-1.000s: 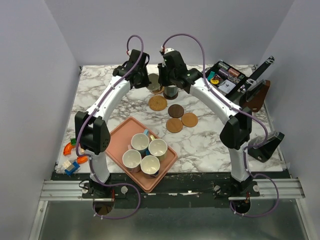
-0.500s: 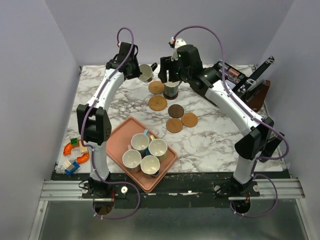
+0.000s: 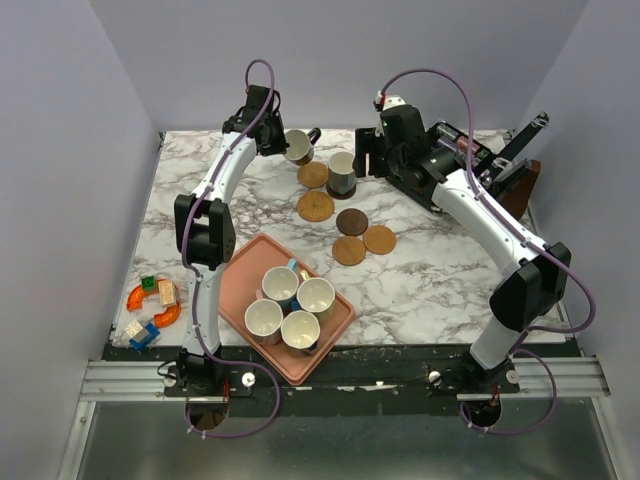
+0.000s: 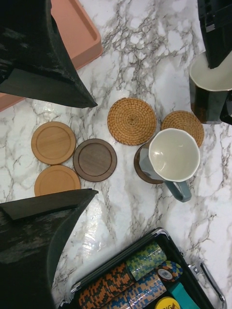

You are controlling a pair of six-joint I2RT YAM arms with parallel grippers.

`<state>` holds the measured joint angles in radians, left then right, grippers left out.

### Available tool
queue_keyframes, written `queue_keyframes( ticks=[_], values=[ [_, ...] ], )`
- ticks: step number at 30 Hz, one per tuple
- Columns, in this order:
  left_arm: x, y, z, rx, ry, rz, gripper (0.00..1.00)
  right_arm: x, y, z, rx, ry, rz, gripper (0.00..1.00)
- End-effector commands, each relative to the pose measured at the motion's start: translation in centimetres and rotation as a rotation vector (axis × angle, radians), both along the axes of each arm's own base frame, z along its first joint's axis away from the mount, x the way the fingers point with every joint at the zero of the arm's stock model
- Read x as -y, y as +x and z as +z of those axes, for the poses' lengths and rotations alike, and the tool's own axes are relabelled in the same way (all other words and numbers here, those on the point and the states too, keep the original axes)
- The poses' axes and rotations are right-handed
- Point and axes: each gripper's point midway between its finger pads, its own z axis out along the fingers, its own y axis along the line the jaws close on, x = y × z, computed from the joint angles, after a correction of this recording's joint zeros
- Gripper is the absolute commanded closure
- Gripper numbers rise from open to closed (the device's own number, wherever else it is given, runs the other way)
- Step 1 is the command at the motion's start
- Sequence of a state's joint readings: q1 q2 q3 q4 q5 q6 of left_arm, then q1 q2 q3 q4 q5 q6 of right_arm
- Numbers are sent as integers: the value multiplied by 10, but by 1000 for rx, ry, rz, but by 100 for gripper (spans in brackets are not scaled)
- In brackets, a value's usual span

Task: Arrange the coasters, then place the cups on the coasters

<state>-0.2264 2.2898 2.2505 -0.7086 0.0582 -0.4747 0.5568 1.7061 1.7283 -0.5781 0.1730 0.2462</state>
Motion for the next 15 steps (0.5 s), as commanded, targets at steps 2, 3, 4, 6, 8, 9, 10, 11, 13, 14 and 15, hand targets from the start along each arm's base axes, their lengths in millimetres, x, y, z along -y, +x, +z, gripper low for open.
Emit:
queue_keyframes(
  ticks=[2, 3, 4, 6, 8, 9, 10, 11, 13, 14, 15],
  values=[
    [14, 15, 28, 76, -89, -20, 100, 13, -6, 7, 5, -4, -46, 25],
    [15, 15, 25, 68, -93, -22, 100, 14, -5, 7, 5, -6, -51, 25],
    [17, 15, 22, 62, -99, -28, 100, 16, -4, 7, 4, -7, -55, 25],
    [20, 14, 18, 50, -105, -28, 100, 17, -2, 5, 2, -10, -59, 25],
    [19, 12, 16, 39, -100, -23, 100, 17, -1, 5, 0, -9, -60, 25],
    [18, 12, 13, 32, -95, -17, 100, 16, 0, 4, -3, -10, -59, 25],
    [17, 11, 12, 27, -92, -15, 100, 16, 0, 5, -3, -7, -58, 25],
    [16, 11, 9, 21, -85, -11, 100, 15, 0, 3, -8, -8, -56, 25],
    [16, 10, 6, 15, -82, -10, 100, 16, 1, 2, -15, -8, -55, 25],
    [16, 10, 3, 9, -82, -12, 100, 16, 1, 1, -16, -9, -57, 25],
    [17, 10, 1, 5, -84, -18, 100, 15, 1, -1, -19, -9, -56, 25]
  ],
)
